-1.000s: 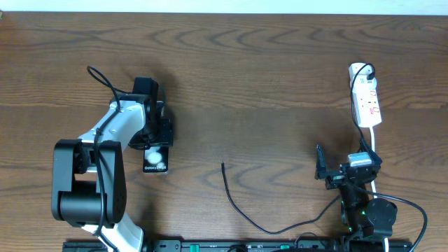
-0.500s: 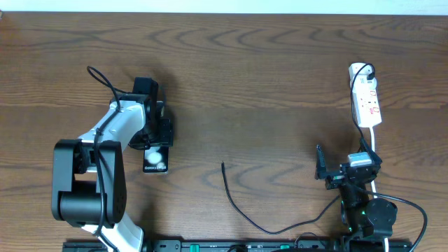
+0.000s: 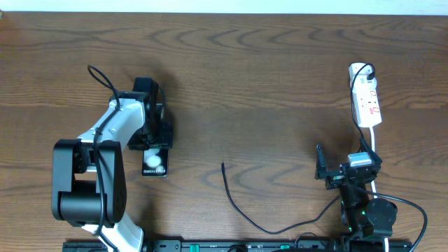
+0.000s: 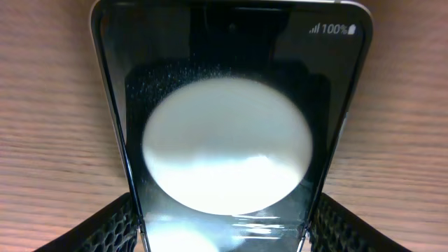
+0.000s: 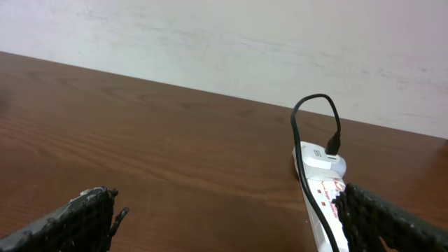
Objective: Plug charger to phone and switch on socket
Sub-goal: 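Lift the phone with the left gripper and raise it upright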
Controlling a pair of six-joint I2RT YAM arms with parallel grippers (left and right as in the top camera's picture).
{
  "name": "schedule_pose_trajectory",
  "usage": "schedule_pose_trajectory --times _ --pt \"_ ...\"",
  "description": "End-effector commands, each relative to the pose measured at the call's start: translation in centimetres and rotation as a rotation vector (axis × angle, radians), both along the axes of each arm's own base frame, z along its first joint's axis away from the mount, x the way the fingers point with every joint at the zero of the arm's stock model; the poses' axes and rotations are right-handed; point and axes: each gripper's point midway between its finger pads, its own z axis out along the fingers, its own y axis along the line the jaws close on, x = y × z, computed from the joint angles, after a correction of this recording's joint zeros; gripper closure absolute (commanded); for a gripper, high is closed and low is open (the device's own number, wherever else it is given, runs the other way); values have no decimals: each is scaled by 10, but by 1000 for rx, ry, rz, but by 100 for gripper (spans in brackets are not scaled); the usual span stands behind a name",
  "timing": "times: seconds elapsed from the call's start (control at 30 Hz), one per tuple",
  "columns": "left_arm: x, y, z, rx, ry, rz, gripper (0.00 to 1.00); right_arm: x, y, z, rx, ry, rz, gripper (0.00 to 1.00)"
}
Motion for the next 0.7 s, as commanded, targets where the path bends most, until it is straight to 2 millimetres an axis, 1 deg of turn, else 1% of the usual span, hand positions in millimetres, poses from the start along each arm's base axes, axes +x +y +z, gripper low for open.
schedule_pose_trajectory --times 0.0,0.13,0.23,0.47,0.6,0.63,0.67 --pt "20 -1 25 -1 -79 -6 92 0 0 0 13 2 -3 1" --pt "21 -4 37 -18 -110 -7 92 0 0 0 13 2 -3 1" --pt "21 -15 45 -81 -128 -8 93 0 0 0 13 2 -3 1" --pt "21 -48 66 -282 -161 -18 92 0 0 0 13 2 -3 1" --pt "19 -72 76 -429 -154 -26 93 0 0 0 13 2 -3 1" --pt "17 -82 81 -495 -150 -27 93 0 0 0 13 2 -3 1" --pt "17 -87 84 -532 -148 -29 93 0 0 0 13 2 -3 1"
